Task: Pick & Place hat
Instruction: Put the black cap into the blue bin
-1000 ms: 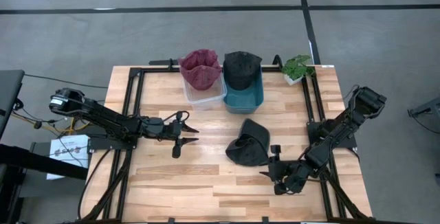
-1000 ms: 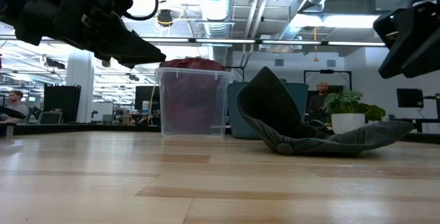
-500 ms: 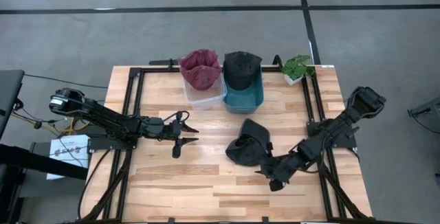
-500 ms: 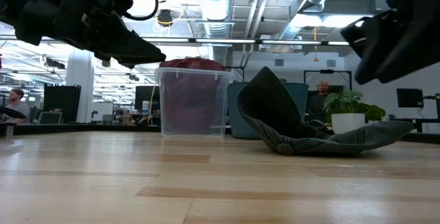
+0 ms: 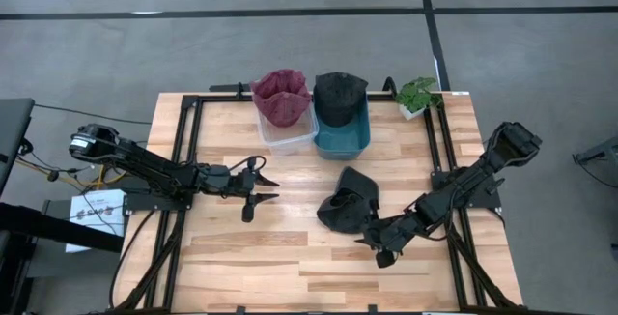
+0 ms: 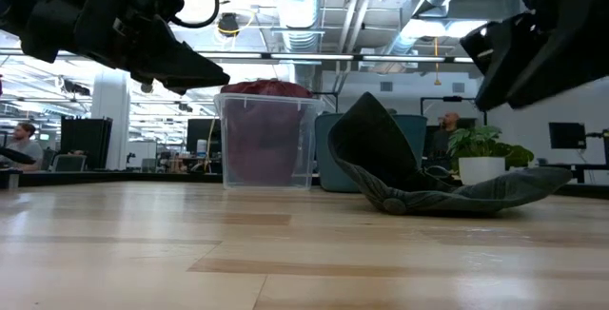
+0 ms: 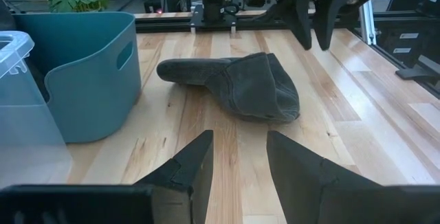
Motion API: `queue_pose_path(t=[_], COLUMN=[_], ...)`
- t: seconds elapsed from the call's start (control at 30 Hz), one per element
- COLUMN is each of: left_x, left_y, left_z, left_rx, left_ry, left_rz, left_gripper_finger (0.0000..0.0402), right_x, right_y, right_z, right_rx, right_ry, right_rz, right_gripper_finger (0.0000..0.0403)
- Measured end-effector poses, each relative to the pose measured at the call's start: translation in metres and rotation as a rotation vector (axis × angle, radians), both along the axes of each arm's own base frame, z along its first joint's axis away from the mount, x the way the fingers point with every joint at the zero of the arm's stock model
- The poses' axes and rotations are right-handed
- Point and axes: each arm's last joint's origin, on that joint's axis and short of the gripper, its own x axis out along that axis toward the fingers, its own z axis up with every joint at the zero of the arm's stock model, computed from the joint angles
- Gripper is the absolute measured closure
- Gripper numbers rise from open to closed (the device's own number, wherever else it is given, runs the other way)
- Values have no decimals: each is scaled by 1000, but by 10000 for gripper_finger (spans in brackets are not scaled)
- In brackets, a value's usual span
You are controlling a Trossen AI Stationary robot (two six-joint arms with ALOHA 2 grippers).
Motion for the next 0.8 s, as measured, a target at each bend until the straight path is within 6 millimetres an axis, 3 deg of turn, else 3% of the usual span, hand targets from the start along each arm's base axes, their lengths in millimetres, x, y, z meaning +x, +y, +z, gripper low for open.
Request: queue_pose_path(t=[0.4, 0.8], left_x=[0, 0], left_y=[0, 0], left_z=[1, 1], left_rx=[-1, -2], left_ry=[-6, -8], left_rz=[0, 0], left_gripper_finger=[266, 266], right_x=[17, 28], right_y=[-7, -15], right_z=[-47, -71], right_rx=[-138, -159], right_ry=[96, 139], right_rz=[-57, -115], right_gripper_finger=[189, 185])
